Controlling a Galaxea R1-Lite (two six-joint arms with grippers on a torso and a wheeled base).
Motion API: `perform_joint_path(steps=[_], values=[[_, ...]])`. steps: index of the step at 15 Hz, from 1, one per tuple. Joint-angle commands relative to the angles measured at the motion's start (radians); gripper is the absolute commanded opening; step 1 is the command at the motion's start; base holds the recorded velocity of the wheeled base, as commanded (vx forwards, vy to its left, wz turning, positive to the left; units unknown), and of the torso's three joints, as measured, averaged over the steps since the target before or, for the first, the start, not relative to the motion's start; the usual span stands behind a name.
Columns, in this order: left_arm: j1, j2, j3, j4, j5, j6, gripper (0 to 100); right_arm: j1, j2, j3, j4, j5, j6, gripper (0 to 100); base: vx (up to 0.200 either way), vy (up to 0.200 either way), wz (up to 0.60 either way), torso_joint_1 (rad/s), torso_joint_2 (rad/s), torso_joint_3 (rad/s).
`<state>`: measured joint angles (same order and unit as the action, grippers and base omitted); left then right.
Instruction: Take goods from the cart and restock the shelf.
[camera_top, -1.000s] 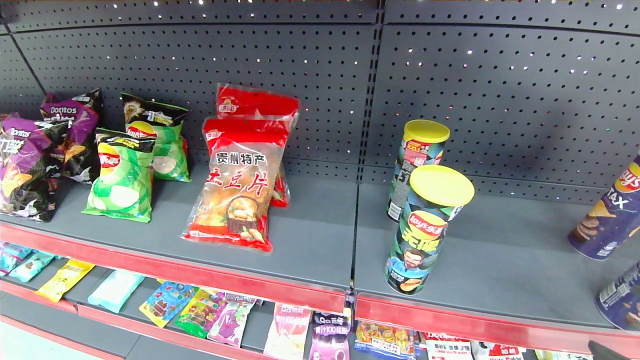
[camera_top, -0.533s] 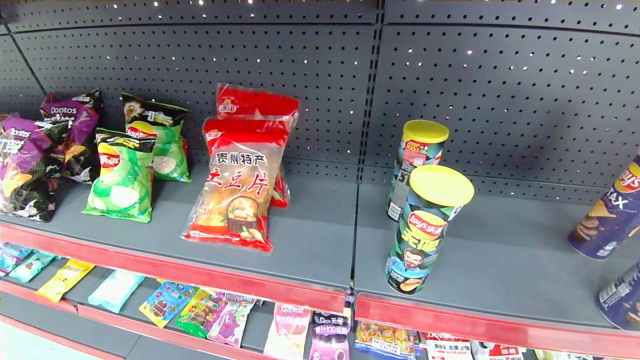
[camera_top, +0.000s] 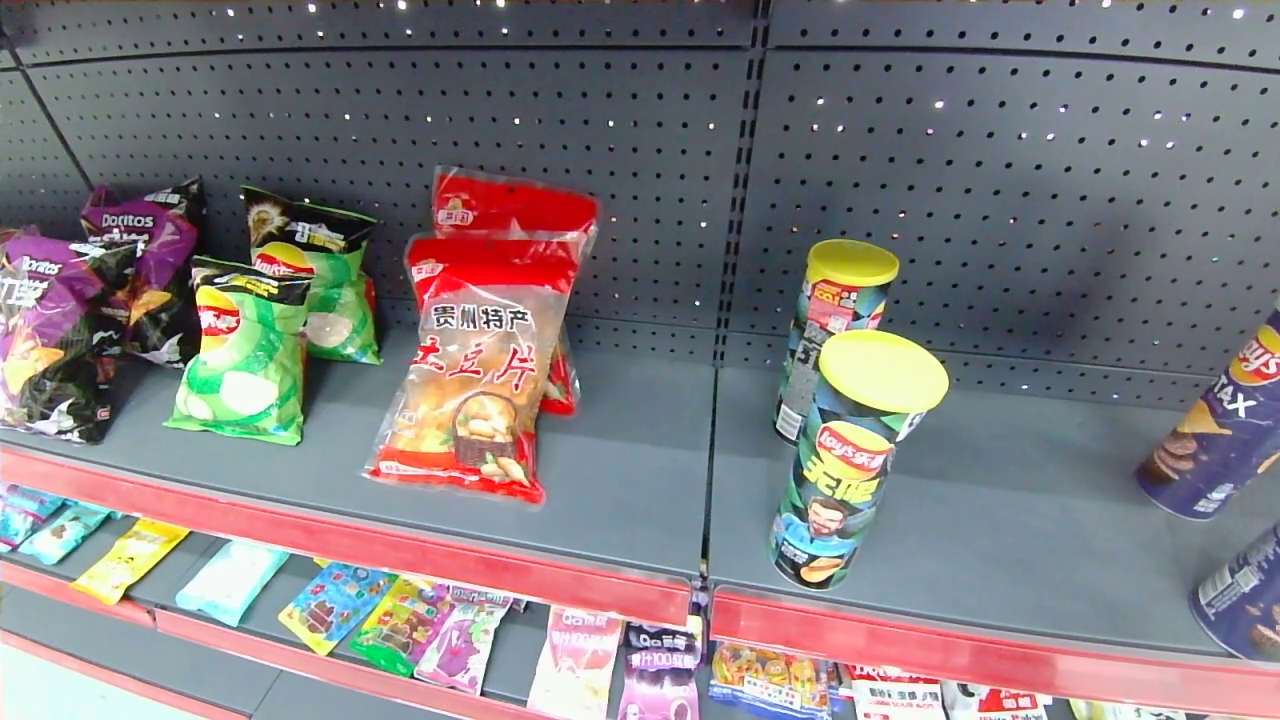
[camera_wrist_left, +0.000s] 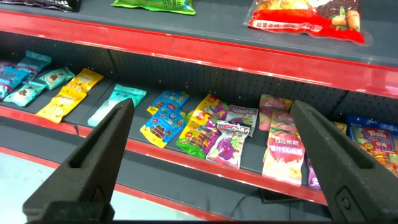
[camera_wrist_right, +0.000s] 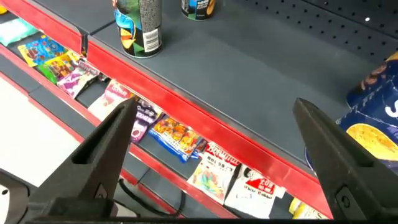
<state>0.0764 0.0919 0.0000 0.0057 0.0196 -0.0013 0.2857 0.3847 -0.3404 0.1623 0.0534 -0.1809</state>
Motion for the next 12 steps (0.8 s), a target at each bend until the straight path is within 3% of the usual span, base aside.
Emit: perform_joint_path(steps=[1,5,9,12], values=[[0.000,0.002,0.000,0.000,0.000,0.000,100,0.001,0.006,-0.002,0.000,0.000,0.000,100,0.000,0.000,-0.60,0.002,0.00,-0.002],[0.000,0.002,0.000,0.000,0.000,0.000,100,0.003,0.014,-0.002,-0.001,0.000,0.000,100,0.000,0.000,-0.60,-0.001,0.00,0.002],[0.000,0.002,0.000,0.000,0.000,0.000,100,0.052,0.100,-0.052,-0.018,0.009,0.032,100,0.000,0.000,0.00,0.000,0.00,0.000],[0.000,0.002,0.000,0.000,0.000,0.000,100,0.151,0.272,-0.083,-0.207,0.016,0.135,100,0.000,0.000,0.00,0.000,0.00,0.000]])
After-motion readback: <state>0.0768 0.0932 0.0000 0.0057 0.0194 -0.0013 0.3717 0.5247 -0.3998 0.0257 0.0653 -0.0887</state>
